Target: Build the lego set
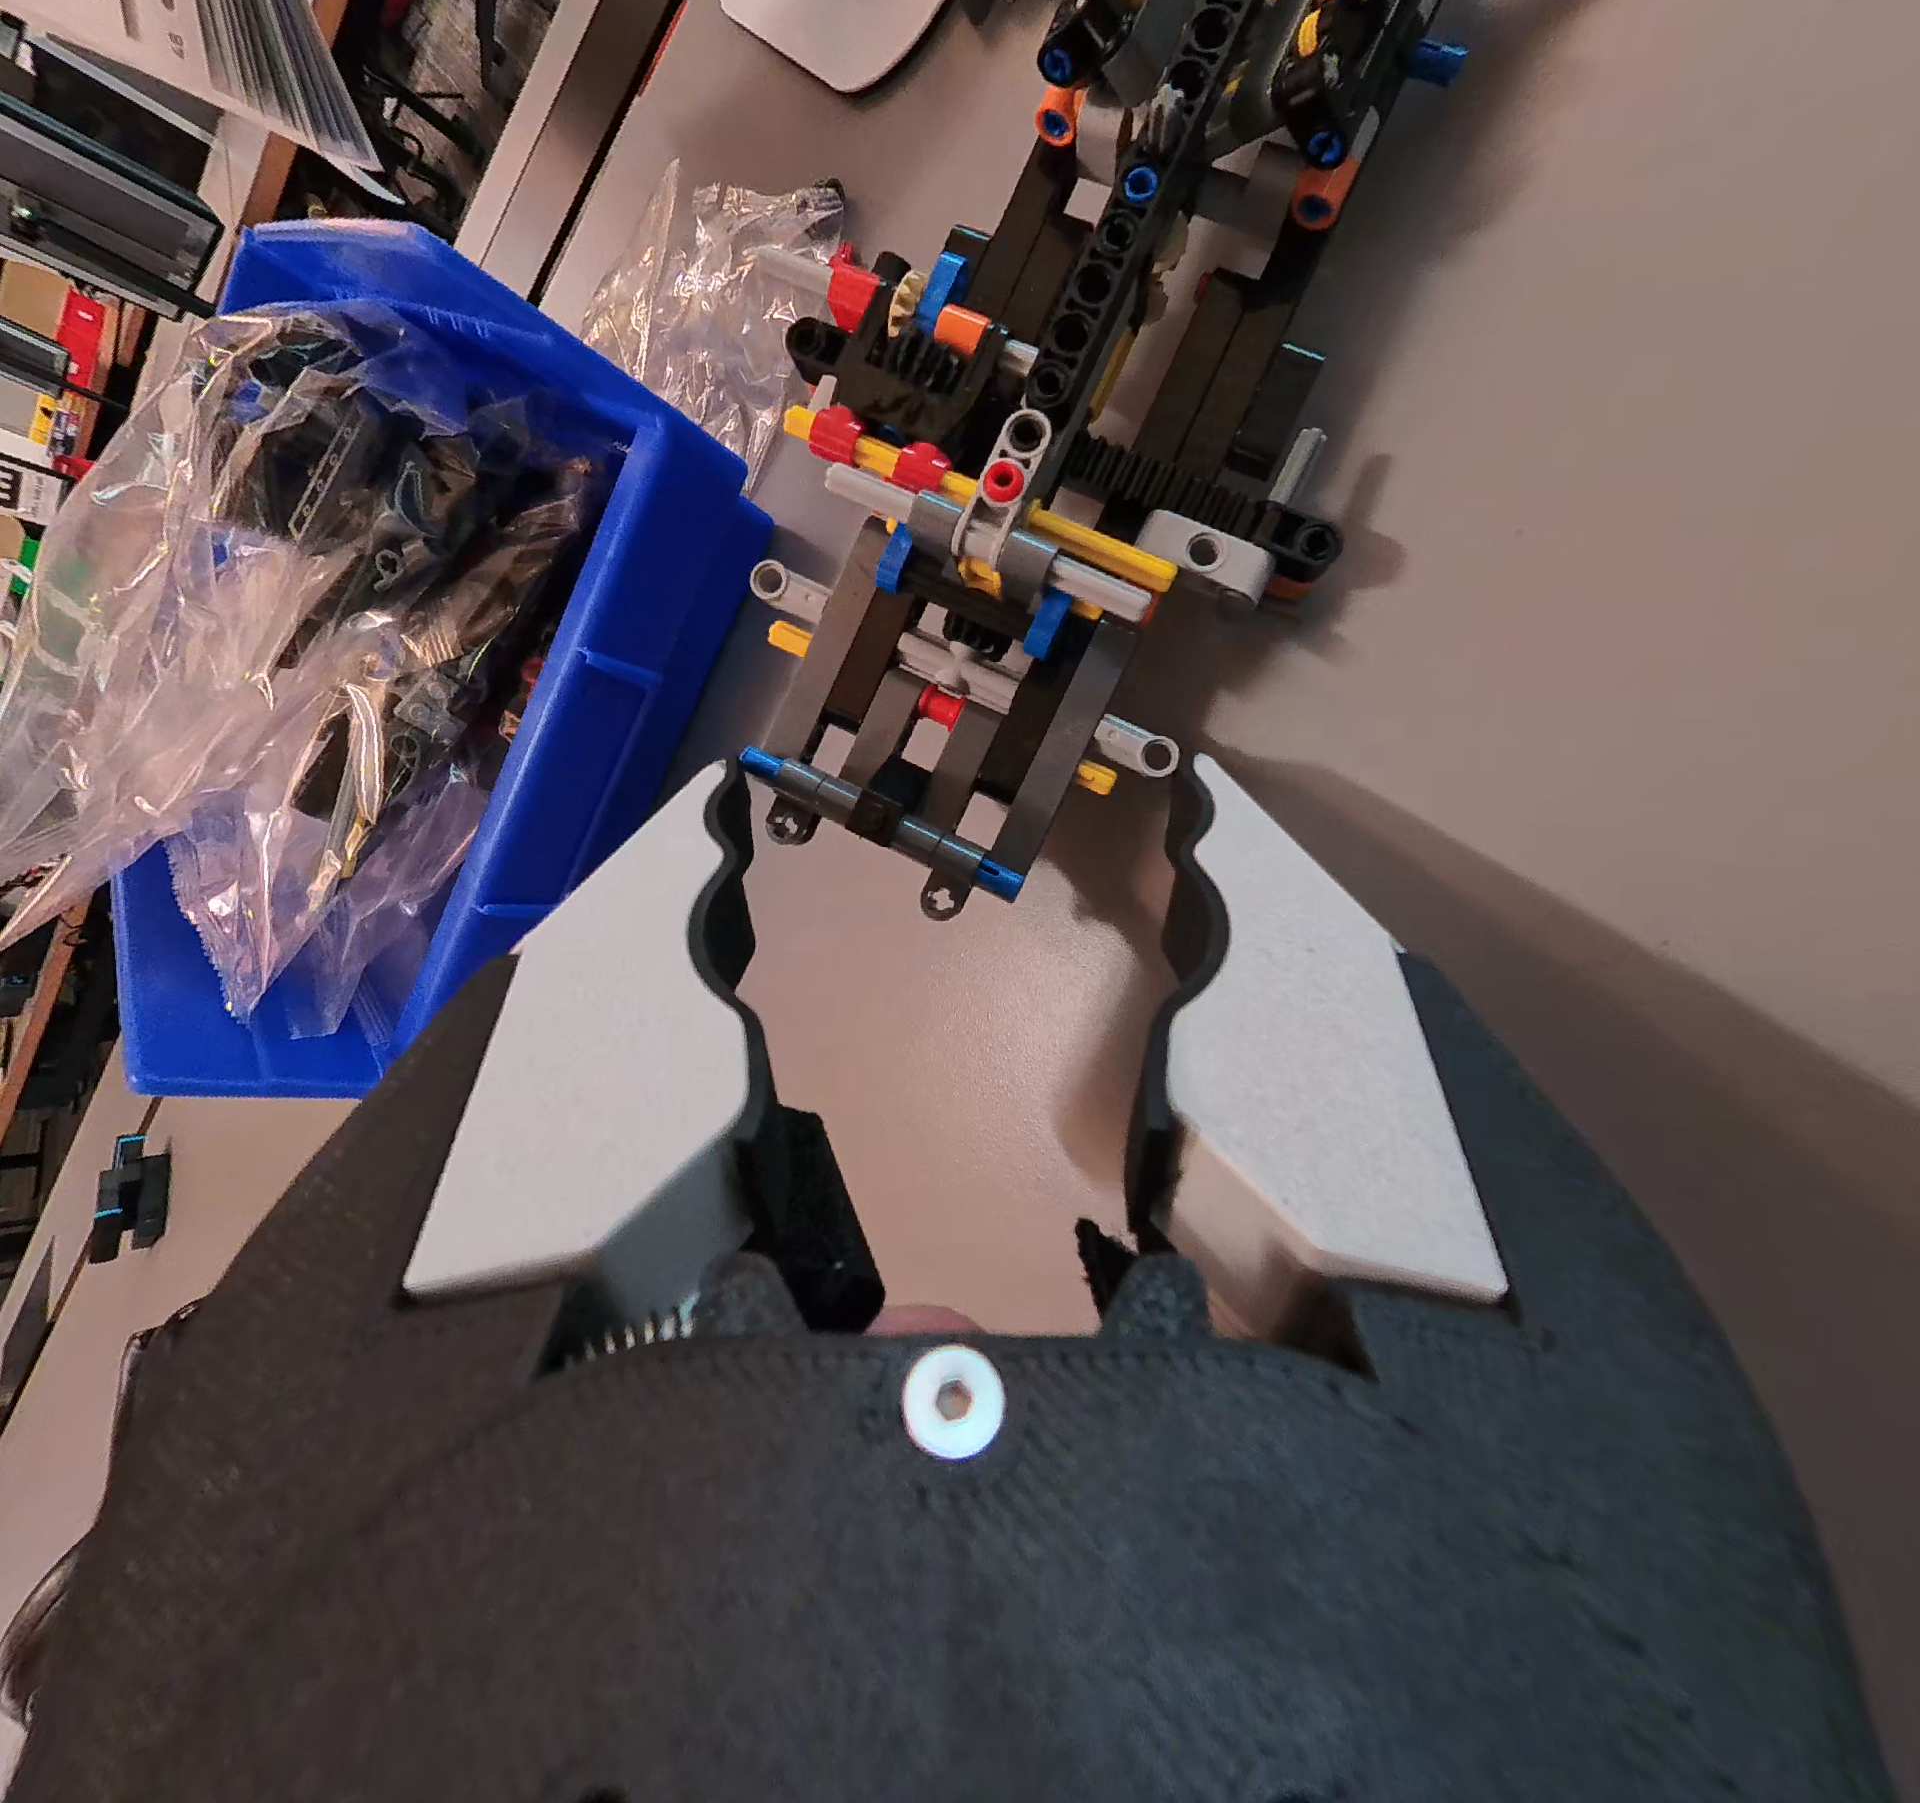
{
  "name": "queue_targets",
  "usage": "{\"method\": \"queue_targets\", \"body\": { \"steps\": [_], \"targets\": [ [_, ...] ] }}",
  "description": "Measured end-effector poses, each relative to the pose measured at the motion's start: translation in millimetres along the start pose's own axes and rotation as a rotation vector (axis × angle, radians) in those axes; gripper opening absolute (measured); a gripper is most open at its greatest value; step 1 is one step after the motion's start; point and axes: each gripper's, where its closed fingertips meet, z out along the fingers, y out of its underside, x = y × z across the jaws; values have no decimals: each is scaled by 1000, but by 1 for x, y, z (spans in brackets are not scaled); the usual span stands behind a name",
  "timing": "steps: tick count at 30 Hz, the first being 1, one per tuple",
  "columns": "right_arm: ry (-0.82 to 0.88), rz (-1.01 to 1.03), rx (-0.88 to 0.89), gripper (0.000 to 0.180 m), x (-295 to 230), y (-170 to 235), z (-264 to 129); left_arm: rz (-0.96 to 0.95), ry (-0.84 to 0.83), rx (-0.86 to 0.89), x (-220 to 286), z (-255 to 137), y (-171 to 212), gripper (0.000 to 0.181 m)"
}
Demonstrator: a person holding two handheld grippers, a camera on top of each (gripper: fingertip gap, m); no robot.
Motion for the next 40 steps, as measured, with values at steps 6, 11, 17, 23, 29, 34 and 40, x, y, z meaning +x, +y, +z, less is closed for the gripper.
{"method": "queue_targets", "body": {
  "steps": [6, 11, 17, 23, 29, 34, 40],
  "targets": [
    [5, -6, 0, 44, 1, 1, 0, -4, 2, 0, 0, 0, 0, 79],
    [9, -9, -1, 45, 2, 2, 1, -7, 5, -1, 0, 1, 1, 79],
    [12, -9, 0, 45, 2, 2, 1, -9, 6, -2, 0, 1, 1, 79],
    [16, -11, 2, 45, 3, 2, 1, -13, 9, -1, 0, 1, 1, 79],
    [16, -12, 1, 45, 3, 2, 1, -15, 11, -3, 0, 1, 1, 79],
    [18, -13, 3, 45, 4, 2, 1, -23, 18, -5, 1, 1, 2, 79],
    [18, -13, 4, 45, 4, 2, 1, -40, 32, -5, 2, 1, 2, 79]
  ]
}}
